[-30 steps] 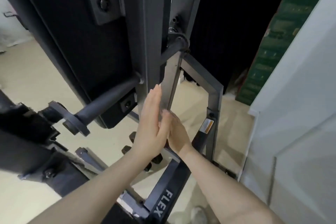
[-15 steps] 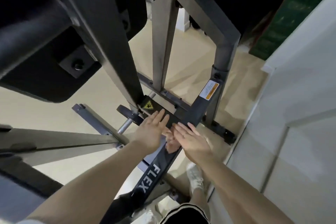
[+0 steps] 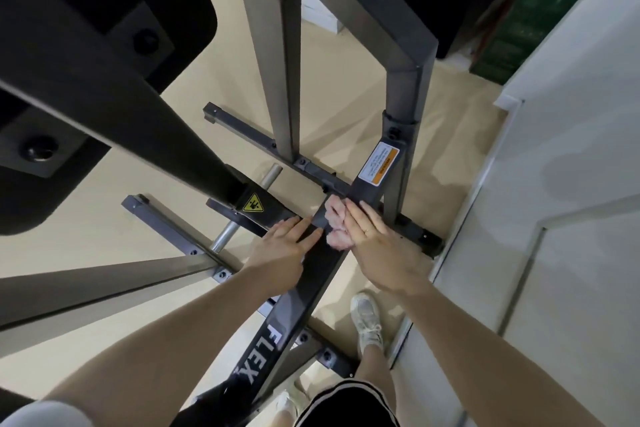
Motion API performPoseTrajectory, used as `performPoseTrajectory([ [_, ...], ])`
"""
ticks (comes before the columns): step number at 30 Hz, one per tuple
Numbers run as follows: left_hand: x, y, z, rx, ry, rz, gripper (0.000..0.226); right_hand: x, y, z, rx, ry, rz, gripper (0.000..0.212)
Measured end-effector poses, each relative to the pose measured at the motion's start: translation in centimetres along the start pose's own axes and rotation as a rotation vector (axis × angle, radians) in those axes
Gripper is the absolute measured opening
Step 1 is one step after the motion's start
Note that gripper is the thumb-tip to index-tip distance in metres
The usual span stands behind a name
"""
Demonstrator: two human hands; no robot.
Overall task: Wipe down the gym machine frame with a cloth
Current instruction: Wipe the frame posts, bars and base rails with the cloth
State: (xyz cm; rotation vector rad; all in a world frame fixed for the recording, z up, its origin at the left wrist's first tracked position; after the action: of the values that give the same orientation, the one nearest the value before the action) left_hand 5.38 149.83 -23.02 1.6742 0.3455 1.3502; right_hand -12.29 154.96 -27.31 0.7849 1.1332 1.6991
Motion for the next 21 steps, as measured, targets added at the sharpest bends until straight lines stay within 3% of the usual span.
performPoseTrajectory([
  [3, -0.5, 0.3, 0.2, -0.001, 0.007, -0.042, 0.061, -1.7, 1.6, -1.5, -0.020, -0.045, -0.083, 0.078],
  [6, -1.4, 0.7, 0.7, -0.060, -0.003, -0.074, 0.061, -4.5, 2.4, -3.1, -0.017, -0.179, -0.099, 0.059],
  [10, -2.5, 1.0, 1.2, -0.127, -0.087, -0.049, 0.068, -6.2, 0.2, -2.0, 0.051, 0.257, 0.185, 0.036],
  [12, -2.8, 1.1, 1.6, -0.130, -0.113, -0.031, 0.068, -7.3, 0.6, -3.4, 0.100, 0.301, 0.305, 0.023],
  [15, -3.1, 0.9, 2.1, -0.122, -0.121, -0.021, 0.065, -9.1, 1.6, -6.5, 0.355, 0.114, 0.086, 0.009],
  [17, -3.4, 0.5, 2.2, -0.046, -0.118, -0.057, 0.060, -9.6, 1.3, -5.7, 0.407, 0.031, 0.112, 0.017],
  [19, -3.4, 0.8, 2.1, 0.042, -0.158, -0.102, 0.056, -8.4, -0.5, -3.2, 0.257, 0.188, 0.148, 0.018],
  [21, -3.6, 0.1, 2.4, 0.107, -0.156, -0.156, 0.055, -6.6, -0.8, -1.7, -0.016, 0.310, -0.078, 0.025],
])
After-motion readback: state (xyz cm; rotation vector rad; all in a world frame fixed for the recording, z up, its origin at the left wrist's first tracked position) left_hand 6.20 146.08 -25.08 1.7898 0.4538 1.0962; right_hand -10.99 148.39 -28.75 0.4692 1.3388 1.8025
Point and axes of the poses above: each hand's wrist, its own x-axis away from the middle knuckle, its own y-axis out of the back of the hand, z = x × y, the point moved 1 cm from there along -x, towards the middle knuckle, and after that the axes turned 12 degrees about y, right-handed, at the moved point
